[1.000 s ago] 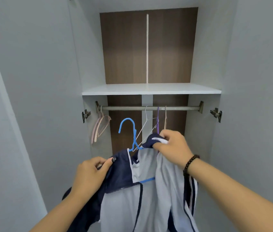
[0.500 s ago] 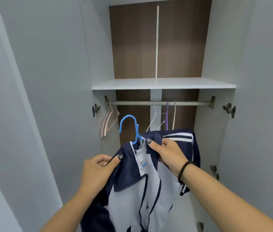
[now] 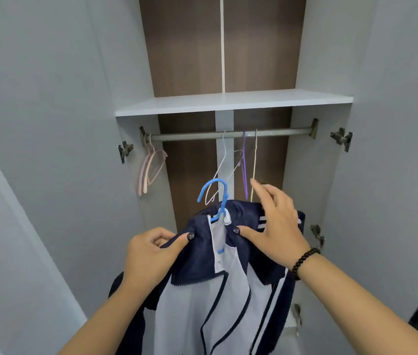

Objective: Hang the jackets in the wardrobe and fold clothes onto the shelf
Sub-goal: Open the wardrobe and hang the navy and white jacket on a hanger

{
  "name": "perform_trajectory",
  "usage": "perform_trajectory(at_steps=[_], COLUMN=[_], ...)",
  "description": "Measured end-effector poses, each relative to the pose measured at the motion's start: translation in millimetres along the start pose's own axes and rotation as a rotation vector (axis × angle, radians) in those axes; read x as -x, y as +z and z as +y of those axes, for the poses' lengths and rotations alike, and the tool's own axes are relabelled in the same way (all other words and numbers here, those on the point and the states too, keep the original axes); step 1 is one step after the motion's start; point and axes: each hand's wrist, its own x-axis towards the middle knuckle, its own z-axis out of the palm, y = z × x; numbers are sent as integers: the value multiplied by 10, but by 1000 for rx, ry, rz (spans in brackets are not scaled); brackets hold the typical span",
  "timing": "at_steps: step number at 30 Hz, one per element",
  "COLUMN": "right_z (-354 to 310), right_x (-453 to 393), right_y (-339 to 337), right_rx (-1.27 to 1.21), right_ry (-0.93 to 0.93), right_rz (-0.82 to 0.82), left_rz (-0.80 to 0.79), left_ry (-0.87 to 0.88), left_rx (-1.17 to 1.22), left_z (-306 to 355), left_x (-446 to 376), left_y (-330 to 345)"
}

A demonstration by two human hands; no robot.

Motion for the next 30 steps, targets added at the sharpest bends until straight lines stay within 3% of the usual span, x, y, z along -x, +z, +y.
perform_trajectory(at_steps=[2, 4, 8, 16, 19, 23, 30], right_z=[187, 343, 649, 1411, 1622, 1873, 2273], right_x=[-37, -66, -112, -502, -626, -824, -1178], right_y=[-37, -67, -129, -409, -457, -433, -355], right_rx=[117, 137, 135, 106, 123, 133, 98], right_ry=[-113, -108, -73, 293, 417, 542, 673], right_rz=[-159, -263, -235, -224, -222, -246, -158], left_rz=[-45, -91, -141, -313, -336, -406, -580], left_ry=[25, 65, 172, 273, 263, 132, -302], left_rx=[-34, -108, -206, -266, -145, 31, 297], left_z=[-25, -51, -50, 111, 75, -57, -208], left_x=[-79, -173, -350, -754, -811, -828, -1135], left_y=[171, 396, 845, 2140, 2635, 3182, 3849])
